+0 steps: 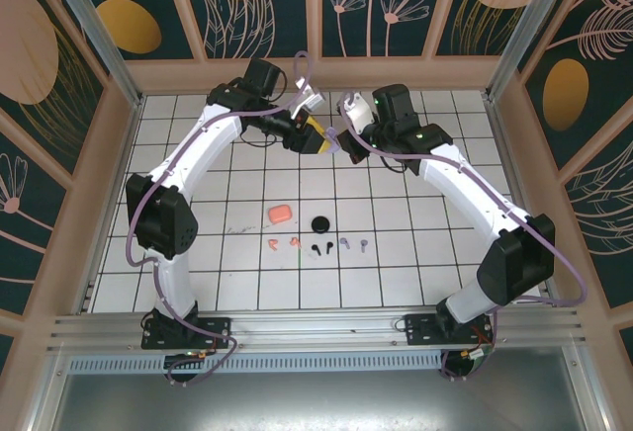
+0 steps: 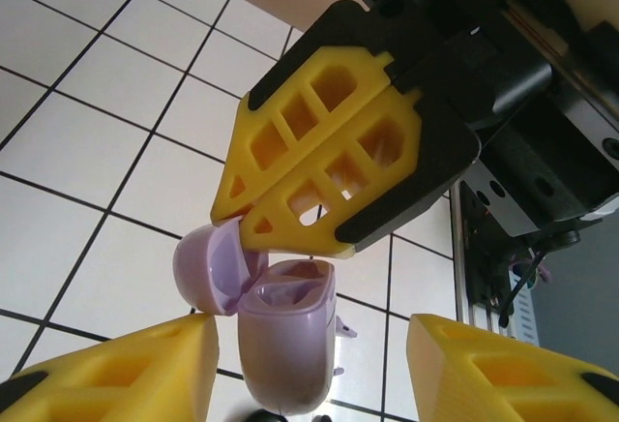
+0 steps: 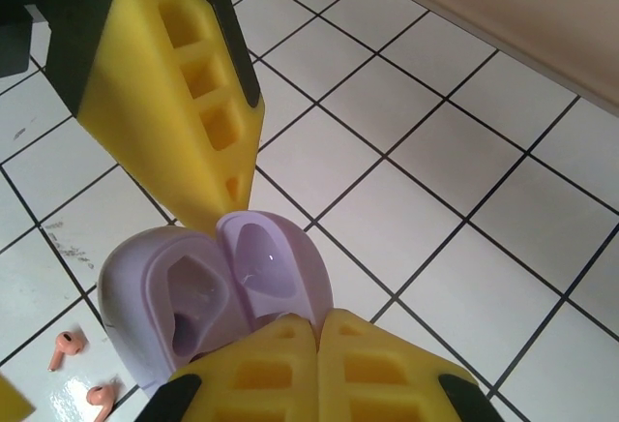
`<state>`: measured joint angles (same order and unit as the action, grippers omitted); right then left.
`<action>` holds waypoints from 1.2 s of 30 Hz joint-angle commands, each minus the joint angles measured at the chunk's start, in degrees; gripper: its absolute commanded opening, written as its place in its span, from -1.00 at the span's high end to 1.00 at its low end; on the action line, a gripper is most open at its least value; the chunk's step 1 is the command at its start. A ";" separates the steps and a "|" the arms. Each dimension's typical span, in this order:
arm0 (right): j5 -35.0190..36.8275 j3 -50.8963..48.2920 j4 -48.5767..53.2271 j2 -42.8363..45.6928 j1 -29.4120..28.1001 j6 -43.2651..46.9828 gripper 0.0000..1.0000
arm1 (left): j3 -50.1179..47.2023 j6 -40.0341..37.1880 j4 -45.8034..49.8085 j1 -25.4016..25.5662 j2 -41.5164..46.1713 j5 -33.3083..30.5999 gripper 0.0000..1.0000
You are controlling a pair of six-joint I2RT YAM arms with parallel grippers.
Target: Insert the wireless bluetooth earbuds into the charging case
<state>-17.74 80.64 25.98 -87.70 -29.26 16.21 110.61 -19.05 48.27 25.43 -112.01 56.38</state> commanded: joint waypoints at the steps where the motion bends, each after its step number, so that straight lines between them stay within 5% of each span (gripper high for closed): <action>1: -0.12 1.91 -0.09 -0.52 -0.88 0.75 1.00 | 1.72 -0.66 0.49 0.23 -1.29 2.46 -0.06; 25: -0.81 2.57 -1.08 -0.43 -1.51 0.22 1.00 | -0.39 1.90 -3.97 0.23 -2.05 3.21 0.14; 36: -0.99 2.80 -1.36 -0.42 -1.68 -0.06 1.00 | -1.13 2.31 -4.93 0.39 -2.09 4.08 0.40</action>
<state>-16.88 81.19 25.93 -87.70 -29.67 16.16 109.91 -17.15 46.24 25.45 -113.43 58.15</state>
